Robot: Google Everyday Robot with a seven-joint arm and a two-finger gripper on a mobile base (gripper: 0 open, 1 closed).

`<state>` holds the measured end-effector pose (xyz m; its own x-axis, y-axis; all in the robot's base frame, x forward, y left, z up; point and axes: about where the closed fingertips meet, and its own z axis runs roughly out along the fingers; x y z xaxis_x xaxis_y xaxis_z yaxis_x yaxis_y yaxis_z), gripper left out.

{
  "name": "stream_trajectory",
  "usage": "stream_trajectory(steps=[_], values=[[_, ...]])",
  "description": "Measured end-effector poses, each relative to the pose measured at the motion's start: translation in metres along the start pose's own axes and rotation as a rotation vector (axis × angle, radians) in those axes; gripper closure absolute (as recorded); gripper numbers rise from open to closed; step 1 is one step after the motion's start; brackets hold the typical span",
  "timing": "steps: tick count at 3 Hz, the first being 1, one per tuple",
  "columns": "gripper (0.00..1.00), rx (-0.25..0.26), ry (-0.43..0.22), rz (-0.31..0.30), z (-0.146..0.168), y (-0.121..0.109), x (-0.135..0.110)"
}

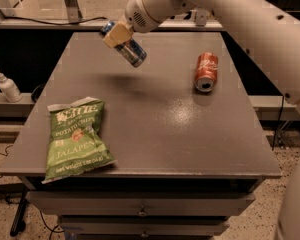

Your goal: Place redbull can upright

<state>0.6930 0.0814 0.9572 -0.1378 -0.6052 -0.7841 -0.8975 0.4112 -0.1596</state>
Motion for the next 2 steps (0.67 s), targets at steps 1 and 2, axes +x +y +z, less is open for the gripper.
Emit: stream_trajectory(steps=[1, 2], values=[[1.00, -0.011, -0.178, 0.068, -0.003, 0.012, -0.009], [1.00, 0.035, -0.271, 0.087, -0.013, 0.004, -0.032]])
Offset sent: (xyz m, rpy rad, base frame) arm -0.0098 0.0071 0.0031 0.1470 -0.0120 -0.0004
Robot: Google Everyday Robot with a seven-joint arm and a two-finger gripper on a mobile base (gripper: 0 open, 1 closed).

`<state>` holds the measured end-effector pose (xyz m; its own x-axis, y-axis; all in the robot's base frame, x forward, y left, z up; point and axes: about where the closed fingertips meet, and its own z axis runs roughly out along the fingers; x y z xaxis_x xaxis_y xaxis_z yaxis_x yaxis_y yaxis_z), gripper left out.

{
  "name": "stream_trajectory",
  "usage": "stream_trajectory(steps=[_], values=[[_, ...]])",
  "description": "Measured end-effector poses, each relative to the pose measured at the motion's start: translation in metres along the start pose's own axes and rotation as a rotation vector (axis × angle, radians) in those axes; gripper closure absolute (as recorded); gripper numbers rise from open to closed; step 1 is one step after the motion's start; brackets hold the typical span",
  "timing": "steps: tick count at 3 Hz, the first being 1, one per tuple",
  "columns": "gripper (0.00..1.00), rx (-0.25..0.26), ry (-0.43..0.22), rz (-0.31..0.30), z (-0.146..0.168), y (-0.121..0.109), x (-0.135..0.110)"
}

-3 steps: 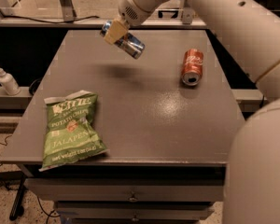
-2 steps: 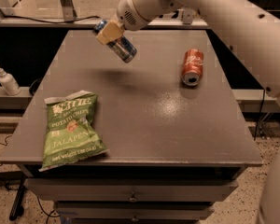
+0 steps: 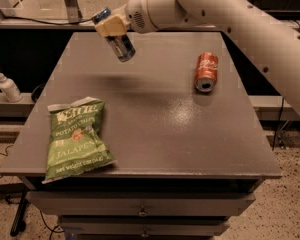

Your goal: Place redbull can upright

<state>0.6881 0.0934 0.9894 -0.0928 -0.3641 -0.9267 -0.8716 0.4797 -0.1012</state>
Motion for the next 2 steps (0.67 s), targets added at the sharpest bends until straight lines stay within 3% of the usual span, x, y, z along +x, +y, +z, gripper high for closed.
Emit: stream_trajectory(steps=[1, 2], values=[[1.00, -0.006, -0.010, 0.011, 0.001, 0.002, 0.003], [1.00, -0.029, -0.085, 0.072, 0.016, 0.017, 0.014]])
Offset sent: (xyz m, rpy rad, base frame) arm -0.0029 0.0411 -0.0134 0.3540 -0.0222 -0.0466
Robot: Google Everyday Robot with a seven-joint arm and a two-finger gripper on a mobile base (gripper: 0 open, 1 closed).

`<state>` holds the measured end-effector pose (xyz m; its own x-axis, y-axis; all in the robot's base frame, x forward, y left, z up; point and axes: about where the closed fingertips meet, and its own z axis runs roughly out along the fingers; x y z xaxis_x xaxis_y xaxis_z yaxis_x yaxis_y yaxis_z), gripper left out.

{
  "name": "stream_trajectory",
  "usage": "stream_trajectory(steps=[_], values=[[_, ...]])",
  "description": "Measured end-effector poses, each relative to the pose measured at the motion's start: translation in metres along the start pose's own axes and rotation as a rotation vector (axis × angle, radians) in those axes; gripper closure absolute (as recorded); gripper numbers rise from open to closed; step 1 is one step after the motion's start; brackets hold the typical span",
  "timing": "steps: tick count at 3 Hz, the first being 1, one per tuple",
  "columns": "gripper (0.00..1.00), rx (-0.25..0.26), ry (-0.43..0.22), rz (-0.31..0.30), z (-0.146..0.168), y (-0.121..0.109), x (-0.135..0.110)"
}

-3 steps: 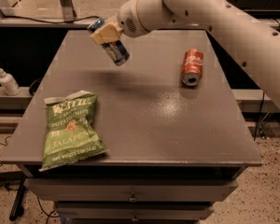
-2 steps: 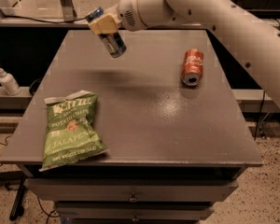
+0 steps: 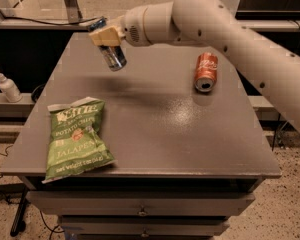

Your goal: Place redbull can upright

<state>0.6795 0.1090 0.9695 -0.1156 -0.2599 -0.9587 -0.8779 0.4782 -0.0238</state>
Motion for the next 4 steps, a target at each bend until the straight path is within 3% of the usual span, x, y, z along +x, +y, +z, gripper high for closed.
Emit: stream_trajectory(steps=[2, 4], values=[[1.00, 0.041, -0.244, 0.077, 0.058, 0.000, -0.023], [1.00, 0.130, -0.309, 0.073, 0.096, -0.010, -0.015]])
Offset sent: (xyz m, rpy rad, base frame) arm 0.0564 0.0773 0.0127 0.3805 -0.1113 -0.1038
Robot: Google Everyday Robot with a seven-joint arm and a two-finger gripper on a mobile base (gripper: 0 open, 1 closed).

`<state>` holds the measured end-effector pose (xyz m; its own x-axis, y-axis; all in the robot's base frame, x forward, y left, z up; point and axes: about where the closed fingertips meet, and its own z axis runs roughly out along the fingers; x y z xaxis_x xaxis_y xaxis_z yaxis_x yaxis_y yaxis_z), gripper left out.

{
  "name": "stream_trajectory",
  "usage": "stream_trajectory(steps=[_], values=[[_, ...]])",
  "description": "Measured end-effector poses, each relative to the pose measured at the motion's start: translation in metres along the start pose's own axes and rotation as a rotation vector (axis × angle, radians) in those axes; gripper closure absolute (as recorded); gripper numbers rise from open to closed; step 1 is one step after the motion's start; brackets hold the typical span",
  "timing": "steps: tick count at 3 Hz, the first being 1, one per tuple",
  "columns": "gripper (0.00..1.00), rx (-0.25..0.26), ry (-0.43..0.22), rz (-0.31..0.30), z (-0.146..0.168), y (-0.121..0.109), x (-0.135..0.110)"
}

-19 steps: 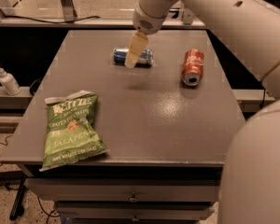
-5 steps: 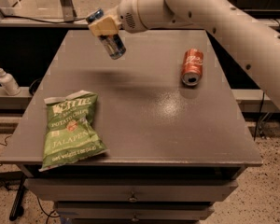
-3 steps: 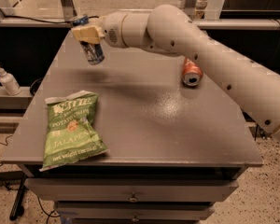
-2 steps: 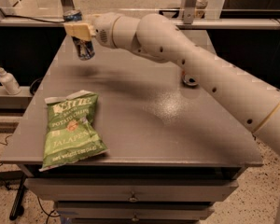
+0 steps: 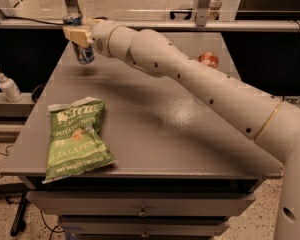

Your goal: Place redbull can upright

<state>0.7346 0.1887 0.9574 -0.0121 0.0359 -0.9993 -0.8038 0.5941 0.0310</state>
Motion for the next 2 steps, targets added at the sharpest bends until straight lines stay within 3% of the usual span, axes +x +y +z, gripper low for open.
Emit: stream_trajectory(steps=[2], values=[[1.00, 0.047, -0.016, -0.003, 0.004, -0.003, 0.028]])
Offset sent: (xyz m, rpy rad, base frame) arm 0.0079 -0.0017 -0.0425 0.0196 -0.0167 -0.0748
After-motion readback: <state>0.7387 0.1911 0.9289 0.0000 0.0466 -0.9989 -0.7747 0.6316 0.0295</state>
